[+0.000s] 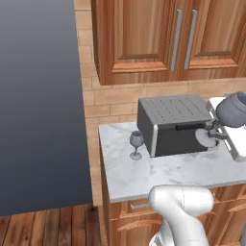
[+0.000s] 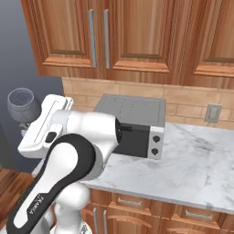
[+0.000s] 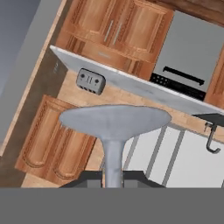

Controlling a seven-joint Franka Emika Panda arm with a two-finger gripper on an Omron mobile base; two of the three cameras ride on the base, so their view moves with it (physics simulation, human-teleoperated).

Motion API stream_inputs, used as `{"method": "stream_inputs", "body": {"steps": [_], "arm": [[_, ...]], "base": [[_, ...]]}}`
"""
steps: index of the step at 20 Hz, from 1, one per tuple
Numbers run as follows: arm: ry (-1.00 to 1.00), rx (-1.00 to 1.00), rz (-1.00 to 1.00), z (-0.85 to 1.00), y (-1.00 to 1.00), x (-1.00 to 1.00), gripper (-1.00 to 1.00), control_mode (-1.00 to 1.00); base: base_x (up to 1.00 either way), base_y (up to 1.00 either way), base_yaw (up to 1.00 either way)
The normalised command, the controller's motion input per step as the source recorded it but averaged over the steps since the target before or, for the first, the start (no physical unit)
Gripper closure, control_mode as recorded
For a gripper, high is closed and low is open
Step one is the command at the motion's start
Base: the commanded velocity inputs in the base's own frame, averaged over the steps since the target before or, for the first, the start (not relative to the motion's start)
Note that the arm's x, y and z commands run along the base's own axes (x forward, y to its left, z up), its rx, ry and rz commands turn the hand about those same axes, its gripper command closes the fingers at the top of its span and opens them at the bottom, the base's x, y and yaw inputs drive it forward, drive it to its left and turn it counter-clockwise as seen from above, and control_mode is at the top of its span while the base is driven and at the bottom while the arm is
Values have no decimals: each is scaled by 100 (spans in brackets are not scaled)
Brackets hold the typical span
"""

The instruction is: Retrieve the wine glasses from the counter and place one next to each plate.

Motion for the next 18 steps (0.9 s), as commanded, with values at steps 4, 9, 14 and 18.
{"method": "stream_inputs", "body": {"steps": [4,9,14,18], "arm": [[0,0,0,0,0,0,100,100],[0,0,0,0,0,0,100,100],[0,0,0,0,0,0,100,100],[0,0,0,0,0,0,100,100]], "base": [[-65,-28,-3],[-86,-8,-45],[-64,1,-77],[-100,-63,-42]]}}
